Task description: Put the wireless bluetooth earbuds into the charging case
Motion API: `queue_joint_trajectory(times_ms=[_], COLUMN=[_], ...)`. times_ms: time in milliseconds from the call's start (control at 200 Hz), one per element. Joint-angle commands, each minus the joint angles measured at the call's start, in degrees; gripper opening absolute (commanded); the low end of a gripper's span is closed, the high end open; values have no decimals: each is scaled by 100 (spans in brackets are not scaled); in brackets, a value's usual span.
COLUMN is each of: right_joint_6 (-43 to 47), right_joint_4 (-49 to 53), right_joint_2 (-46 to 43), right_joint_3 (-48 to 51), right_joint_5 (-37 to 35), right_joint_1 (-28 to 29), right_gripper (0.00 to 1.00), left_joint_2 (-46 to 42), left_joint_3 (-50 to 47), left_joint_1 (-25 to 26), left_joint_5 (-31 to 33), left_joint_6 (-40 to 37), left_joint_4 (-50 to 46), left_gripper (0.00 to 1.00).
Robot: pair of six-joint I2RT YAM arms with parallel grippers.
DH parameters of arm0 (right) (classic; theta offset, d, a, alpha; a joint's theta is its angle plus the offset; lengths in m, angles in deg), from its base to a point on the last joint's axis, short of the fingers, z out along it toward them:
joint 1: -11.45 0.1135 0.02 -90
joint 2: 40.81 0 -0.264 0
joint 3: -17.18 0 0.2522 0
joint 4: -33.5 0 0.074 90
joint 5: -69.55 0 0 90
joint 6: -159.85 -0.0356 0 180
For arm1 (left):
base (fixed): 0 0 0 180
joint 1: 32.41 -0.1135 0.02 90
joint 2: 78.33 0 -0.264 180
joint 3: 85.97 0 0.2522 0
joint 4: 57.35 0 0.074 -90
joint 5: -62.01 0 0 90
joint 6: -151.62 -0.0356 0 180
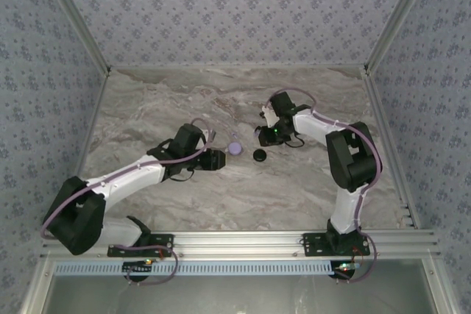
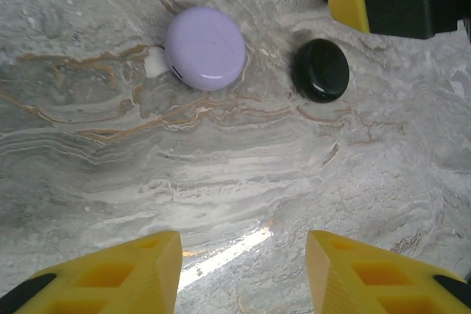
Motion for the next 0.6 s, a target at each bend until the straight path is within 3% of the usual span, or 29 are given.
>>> queue_joint_trajectory(times_ms=[0, 595], right_joint_6=[13, -35], right_joint_4=[339, 465], right_joint_2=[176, -109], right_joint_3=[-177, 393], right_joint_5=[-248, -324], right_joint_1=[74, 212], right_gripper=[18, 17], left_joint_2=[154, 824], left_joint_3=[58, 286], left_joint_1=[102, 338], left_joint_5=[-112, -146], left_joint_6=[95, 288], left_joint_4=[179, 475], left_gripper=[47, 42])
